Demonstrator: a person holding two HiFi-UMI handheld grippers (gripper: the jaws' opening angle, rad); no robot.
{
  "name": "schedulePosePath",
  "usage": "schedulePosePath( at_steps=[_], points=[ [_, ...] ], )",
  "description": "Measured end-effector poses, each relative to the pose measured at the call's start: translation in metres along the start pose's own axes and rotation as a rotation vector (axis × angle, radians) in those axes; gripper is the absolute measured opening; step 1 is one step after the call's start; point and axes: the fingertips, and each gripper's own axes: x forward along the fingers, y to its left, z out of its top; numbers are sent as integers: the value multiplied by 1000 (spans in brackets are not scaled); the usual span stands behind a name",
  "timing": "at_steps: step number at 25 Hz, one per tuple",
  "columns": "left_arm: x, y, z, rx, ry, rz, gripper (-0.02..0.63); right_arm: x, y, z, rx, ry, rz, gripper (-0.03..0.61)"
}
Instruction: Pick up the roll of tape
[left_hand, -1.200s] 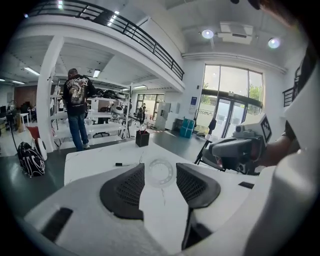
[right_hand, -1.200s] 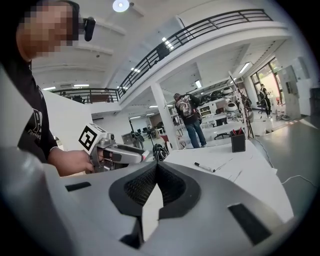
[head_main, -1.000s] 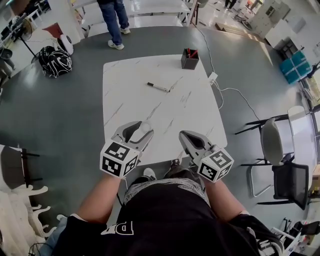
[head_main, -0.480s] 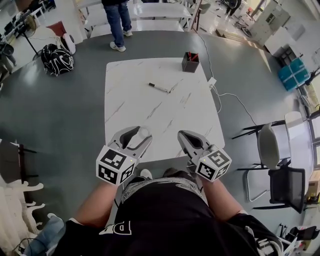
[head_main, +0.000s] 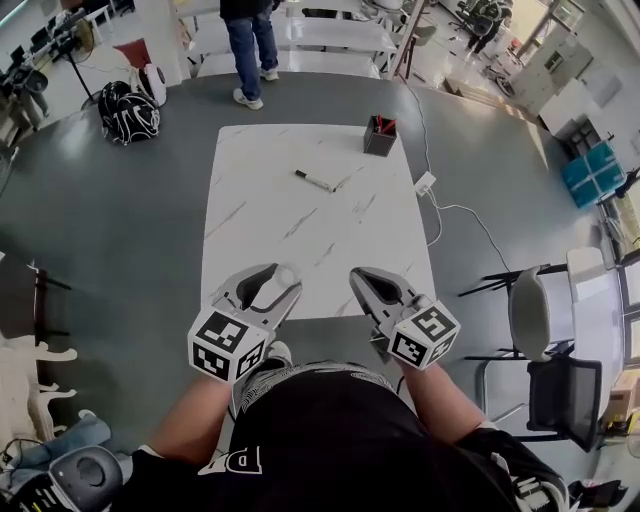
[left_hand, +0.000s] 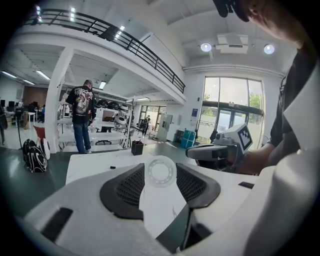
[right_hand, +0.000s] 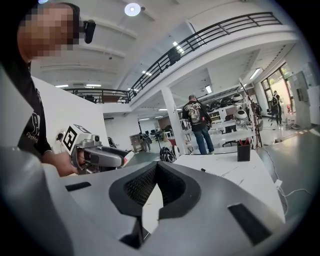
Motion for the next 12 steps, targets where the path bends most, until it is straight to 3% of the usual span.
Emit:
schedulePosePath(
  at_steps=[12],
  points=[
    [3,-85,-13,-44,-18,39,207,-93,-5,-17,3,-3,29,3]
  ],
)
